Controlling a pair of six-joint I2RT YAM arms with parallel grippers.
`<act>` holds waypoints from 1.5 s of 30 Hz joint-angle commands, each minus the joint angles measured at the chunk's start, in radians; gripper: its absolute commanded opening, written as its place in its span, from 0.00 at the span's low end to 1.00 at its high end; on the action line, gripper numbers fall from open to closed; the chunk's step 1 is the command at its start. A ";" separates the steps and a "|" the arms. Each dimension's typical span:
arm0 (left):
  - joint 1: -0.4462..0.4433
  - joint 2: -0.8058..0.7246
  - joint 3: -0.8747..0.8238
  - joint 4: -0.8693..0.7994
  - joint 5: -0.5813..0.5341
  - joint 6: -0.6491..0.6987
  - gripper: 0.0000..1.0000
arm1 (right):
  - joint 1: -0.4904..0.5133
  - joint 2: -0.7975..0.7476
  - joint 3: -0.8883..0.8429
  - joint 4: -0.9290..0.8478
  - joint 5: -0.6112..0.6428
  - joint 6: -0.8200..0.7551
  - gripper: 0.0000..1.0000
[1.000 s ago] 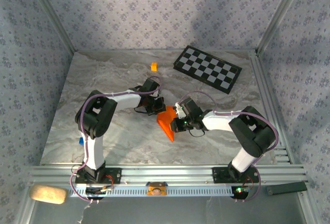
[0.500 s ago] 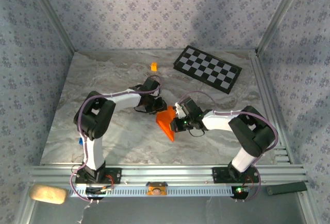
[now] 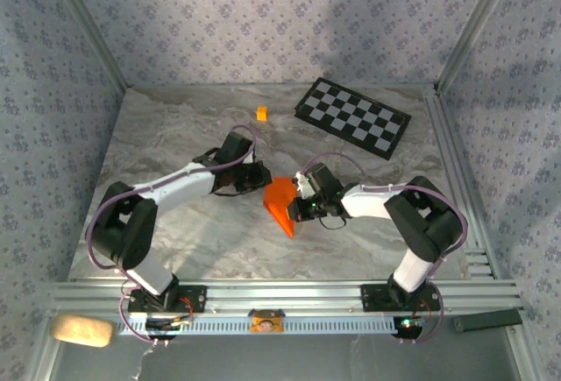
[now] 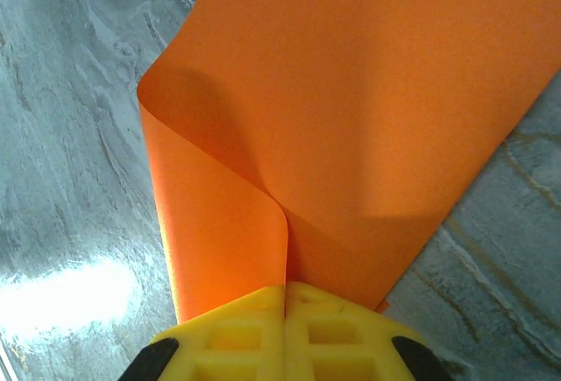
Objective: Fold a paper plane with a square sheet of paper (pick it up from the middle)
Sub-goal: Third fold the triangle at the center of the table.
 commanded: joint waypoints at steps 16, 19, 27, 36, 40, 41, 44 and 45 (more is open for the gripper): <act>-0.083 0.049 -0.315 0.574 0.198 -0.289 0.03 | -0.024 0.047 0.017 -0.072 0.014 -0.033 0.06; -0.088 0.057 -0.323 0.549 0.180 -0.284 0.02 | -0.024 0.045 0.019 -0.078 0.020 -0.038 0.06; -0.088 0.071 -0.327 0.559 0.176 -0.280 0.00 | -0.022 0.044 0.014 -0.075 0.024 -0.029 0.06; -0.088 0.095 -0.323 0.575 0.181 -0.284 0.00 | -0.022 0.047 0.008 -0.072 0.024 -0.027 0.06; -0.088 0.112 -0.322 0.552 0.166 -0.273 0.00 | -0.022 0.047 0.004 -0.069 0.024 -0.025 0.06; -0.087 0.117 -0.324 0.548 0.162 -0.272 0.00 | -0.022 0.047 0.004 -0.068 0.023 -0.024 0.06; -0.088 0.135 -0.327 0.547 0.154 -0.266 0.00 | -0.022 0.045 0.002 -0.067 0.024 -0.022 0.06; -0.089 0.140 -0.326 0.545 0.155 -0.264 0.00 | -0.022 0.044 0.003 -0.067 0.023 -0.022 0.06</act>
